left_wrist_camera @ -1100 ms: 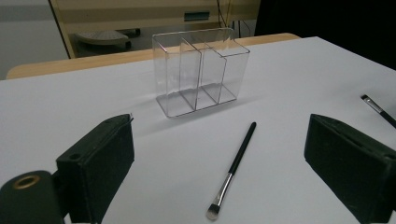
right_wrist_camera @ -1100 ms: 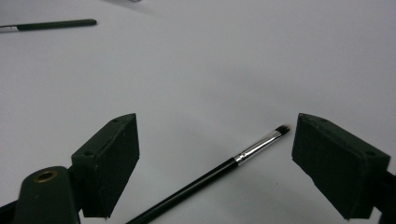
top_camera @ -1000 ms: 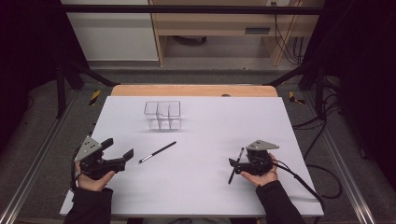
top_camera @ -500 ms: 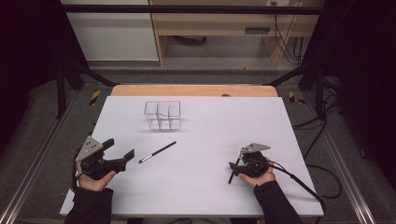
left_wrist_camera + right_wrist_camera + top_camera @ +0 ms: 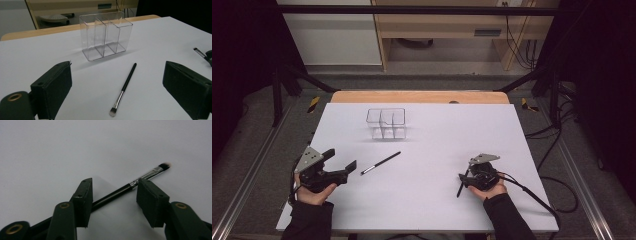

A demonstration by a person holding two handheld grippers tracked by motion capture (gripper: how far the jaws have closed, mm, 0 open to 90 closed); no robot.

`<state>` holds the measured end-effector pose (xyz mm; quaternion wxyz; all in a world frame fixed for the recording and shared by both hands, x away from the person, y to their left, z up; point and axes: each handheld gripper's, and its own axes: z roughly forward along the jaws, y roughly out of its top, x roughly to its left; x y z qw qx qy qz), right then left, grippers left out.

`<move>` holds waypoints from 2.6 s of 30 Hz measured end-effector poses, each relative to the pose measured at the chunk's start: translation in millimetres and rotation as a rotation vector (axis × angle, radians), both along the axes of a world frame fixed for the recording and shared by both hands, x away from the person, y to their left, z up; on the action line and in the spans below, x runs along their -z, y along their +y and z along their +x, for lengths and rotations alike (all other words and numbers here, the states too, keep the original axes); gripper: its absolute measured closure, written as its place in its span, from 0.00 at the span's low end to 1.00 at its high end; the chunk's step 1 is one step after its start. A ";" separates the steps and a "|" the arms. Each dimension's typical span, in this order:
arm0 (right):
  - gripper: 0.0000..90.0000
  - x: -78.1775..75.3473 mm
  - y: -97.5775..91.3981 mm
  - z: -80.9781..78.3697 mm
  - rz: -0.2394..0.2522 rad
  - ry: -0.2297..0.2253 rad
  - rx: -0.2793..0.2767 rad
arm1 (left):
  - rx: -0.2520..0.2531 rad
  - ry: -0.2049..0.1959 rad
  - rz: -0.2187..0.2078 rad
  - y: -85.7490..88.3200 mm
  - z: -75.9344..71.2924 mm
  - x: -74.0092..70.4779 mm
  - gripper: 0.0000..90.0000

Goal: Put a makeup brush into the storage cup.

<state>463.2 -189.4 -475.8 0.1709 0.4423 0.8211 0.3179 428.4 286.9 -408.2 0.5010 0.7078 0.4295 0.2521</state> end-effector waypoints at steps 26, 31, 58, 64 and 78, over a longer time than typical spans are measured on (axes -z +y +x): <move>0.84 -4.7 -5.1 0.1 0.000 0.041 0.009 | 0.001 0.004 -0.003 -0.8 0.6 1.2 0.09; 0.88 -5.4 -8.2 0.9 -0.001 0.049 0.016 | 0.002 0.004 -0.002 -0.8 0.3 1.1 0.09; 0.74 -18.7 -15.9 3.9 0.039 0.042 0.006 | 0.011 0.003 0.000 -1.6 -0.2 -0.3 0.09; 0.59 -30.4 -12.4 10.6 -0.008 0.054 -0.039 | 0.011 0.011 0.001 -2.0 0.8 1.4 0.09; 0.54 -38.9 3.0 33.3 -0.189 0.224 -0.098 | 0.016 0.010 0.008 -2.6 0.7 0.9 0.09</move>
